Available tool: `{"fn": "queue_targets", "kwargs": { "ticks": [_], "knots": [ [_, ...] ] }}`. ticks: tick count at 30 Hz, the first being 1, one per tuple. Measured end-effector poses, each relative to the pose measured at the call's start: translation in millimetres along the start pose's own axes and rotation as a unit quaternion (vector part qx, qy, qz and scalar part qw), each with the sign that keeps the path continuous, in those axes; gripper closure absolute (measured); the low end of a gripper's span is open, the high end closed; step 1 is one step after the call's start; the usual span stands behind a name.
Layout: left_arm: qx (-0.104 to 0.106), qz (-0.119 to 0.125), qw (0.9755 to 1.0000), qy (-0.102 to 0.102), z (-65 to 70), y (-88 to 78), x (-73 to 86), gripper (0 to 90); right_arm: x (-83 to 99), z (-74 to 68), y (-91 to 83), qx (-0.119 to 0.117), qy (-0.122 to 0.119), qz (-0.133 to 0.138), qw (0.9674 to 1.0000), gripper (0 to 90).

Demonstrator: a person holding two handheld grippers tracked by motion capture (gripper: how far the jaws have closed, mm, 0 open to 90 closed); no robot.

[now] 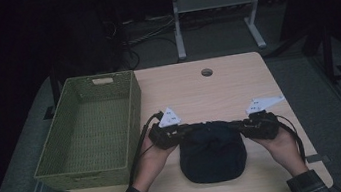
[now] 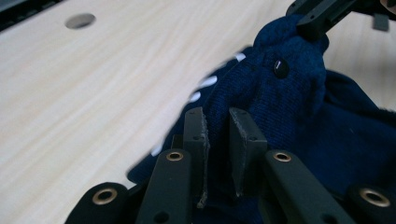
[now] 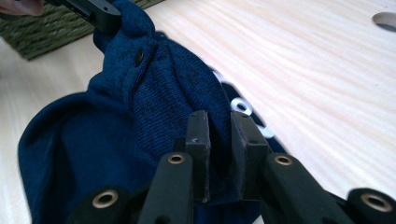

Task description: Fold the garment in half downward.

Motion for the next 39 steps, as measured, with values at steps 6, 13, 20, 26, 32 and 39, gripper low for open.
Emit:
{"fn": "queue_targets", "kwargs": {
  "ticks": [6, 13, 20, 26, 32, 39],
  "knots": [
    [0.014, -0.01, 0.9999, 0.002, 15.4, -2.8, 15.2, 77.6, 18.2, -13.2, 1.3, -0.011, 0.004, -0.01, 0.9999, 77.9],
    [0.03, -0.036, 0.9989, 0.01, 34.7, 2.5, 38.9, 77.4, 43.3, -26.4, 7.5, -0.02, 0.014, -0.027, 0.9994, 77.7],
    [0.014, -0.047, 0.9983, 0.032, 29.7, 13.0, 40.2, 78.2, 54.5, -26.8, 18.5, -0.019, 0.014, -0.038, 0.999, 77.8],
    [-0.009, -0.051, 0.9983, 0.028, 7.6, 25.2, 33.3, 78.3, 46.0, -16.0, 27.8, -0.008, 0.01, -0.039, 0.9992, 77.8],
    [-0.027, -0.052, 0.9981, 0.018, -11.9, 36.9, 26.5, 78.0, 34.2, 3.7, 38.8, -0.001, 0.016, -0.028, 0.9995, 77.7],
    [-0.019, -0.043, 0.9989, -0.002, -14.9, 33.0, 23.5, 73.8, 29.7, 10.1, 40.8, 0.002, 0.023, -0.029, 0.9993, 73.6]
  ]
}}
Point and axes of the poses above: each handheld gripper's, and its own axes: y roughly forward along the jaws, x roughly out of its underside, z roughly to its right, the point moved 10 cm from there along y, roughly forward along the jaws, and after that the axes turned 7 degrees about -x, right-handed, at the moved point
